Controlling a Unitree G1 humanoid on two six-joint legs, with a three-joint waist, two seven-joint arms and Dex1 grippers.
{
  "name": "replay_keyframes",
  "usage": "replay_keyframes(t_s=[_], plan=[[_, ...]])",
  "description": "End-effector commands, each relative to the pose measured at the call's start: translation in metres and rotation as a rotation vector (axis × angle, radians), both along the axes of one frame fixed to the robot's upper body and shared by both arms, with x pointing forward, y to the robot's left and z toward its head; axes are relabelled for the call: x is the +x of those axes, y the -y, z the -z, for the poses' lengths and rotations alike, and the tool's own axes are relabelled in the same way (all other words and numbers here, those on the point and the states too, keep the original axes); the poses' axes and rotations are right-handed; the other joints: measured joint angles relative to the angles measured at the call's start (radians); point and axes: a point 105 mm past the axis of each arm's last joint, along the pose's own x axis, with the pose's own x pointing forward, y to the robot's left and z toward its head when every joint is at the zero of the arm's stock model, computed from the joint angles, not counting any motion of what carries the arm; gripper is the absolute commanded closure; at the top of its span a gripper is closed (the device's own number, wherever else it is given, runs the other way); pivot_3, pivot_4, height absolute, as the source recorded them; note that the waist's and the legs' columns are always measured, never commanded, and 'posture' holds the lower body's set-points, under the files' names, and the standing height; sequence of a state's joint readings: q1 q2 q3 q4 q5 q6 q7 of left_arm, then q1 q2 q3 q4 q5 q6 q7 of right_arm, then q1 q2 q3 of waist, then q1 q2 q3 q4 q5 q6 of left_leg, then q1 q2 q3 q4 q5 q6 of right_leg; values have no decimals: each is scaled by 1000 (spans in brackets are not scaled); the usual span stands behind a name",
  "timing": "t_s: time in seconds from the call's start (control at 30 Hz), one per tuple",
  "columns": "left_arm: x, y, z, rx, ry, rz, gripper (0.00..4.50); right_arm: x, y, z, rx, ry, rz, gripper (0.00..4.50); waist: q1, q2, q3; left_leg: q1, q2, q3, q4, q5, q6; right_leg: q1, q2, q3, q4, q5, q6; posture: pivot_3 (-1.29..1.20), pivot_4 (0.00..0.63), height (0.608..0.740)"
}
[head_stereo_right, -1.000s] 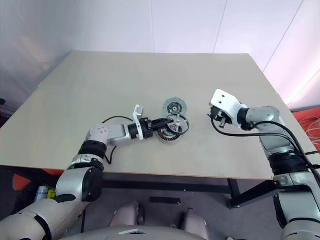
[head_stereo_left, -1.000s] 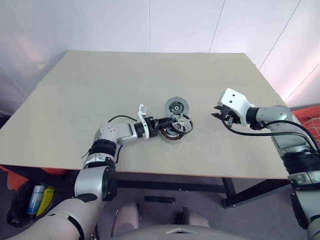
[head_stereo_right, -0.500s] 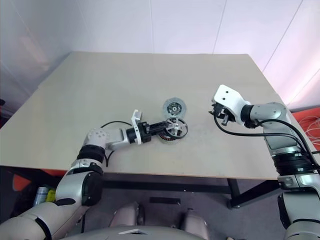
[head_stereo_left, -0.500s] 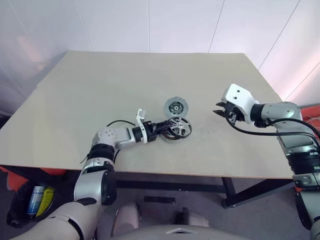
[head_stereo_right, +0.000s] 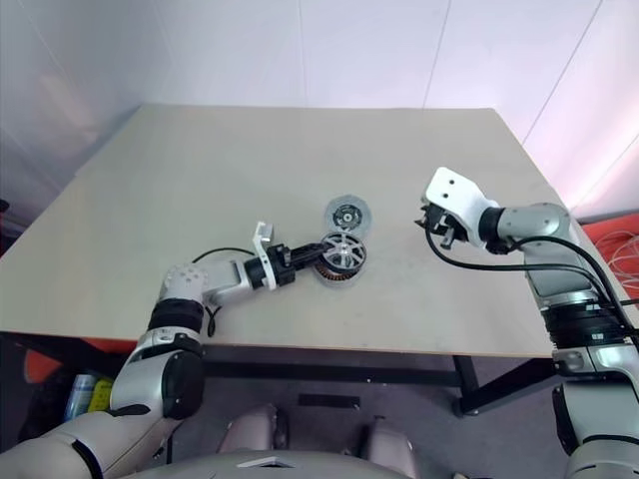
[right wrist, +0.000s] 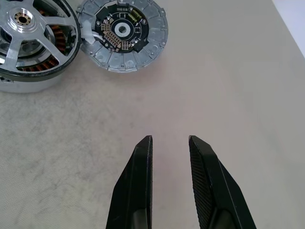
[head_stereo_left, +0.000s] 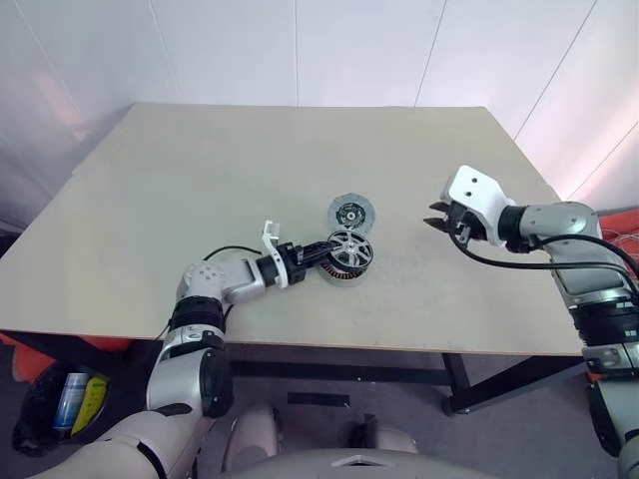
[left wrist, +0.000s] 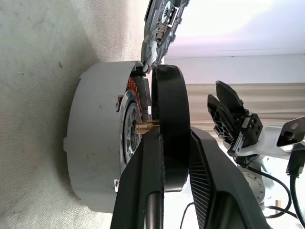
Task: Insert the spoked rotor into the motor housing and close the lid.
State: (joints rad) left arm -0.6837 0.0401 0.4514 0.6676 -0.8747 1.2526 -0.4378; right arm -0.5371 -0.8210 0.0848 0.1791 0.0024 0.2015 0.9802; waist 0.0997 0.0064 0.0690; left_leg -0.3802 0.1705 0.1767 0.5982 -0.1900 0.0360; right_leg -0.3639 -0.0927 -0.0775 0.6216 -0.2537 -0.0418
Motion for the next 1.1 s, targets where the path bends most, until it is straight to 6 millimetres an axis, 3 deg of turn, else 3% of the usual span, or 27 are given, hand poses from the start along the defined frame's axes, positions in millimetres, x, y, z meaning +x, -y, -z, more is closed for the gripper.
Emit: replay_keyframes(t_s=[0.03, 0.43, 0.67, 0.97, 1.1], plan=[[1, -4, -3, 20, 23, -5, 4031, 3, -5, -16, 5, 56, -21, 3169, 0, 0, 0, 0, 0, 0, 0, 0, 0, 0, 0, 0, 0, 0, 0, 0, 0, 740], [-1, -7, -7, 41, 82, -9, 4031, 4, -4, -16, 2, 57, -16, 3169, -2, 0, 0, 0, 0, 0, 0, 0, 0, 0, 0, 0, 0, 0, 0, 0, 0, 740], [-3, -7, -8, 52, 97, -12, 1875, 5, -4, -15, 0, 61, -17, 3169, 0, 0, 0, 0, 0, 0, -1, 0, 0, 0, 0, 0, -1, 0, 0, 0, 0, 740], [0, -15, -15, 33, 135, -42, 1875, 6, -5, -15, -3, 62, -20, 3169, -1, 0, 0, 0, 0, 0, -1, 0, -1, 0, 0, 0, 0, 0, 0, 0, 0, 740], [5, -28, -21, 34, 168, -90, 1875, 5, -6, -15, 0, 62, -25, 3169, -4, 0, 0, 0, 0, 0, -1, 0, -1, 0, 0, 0, 0, 0, 0, 0, 0, 740]])
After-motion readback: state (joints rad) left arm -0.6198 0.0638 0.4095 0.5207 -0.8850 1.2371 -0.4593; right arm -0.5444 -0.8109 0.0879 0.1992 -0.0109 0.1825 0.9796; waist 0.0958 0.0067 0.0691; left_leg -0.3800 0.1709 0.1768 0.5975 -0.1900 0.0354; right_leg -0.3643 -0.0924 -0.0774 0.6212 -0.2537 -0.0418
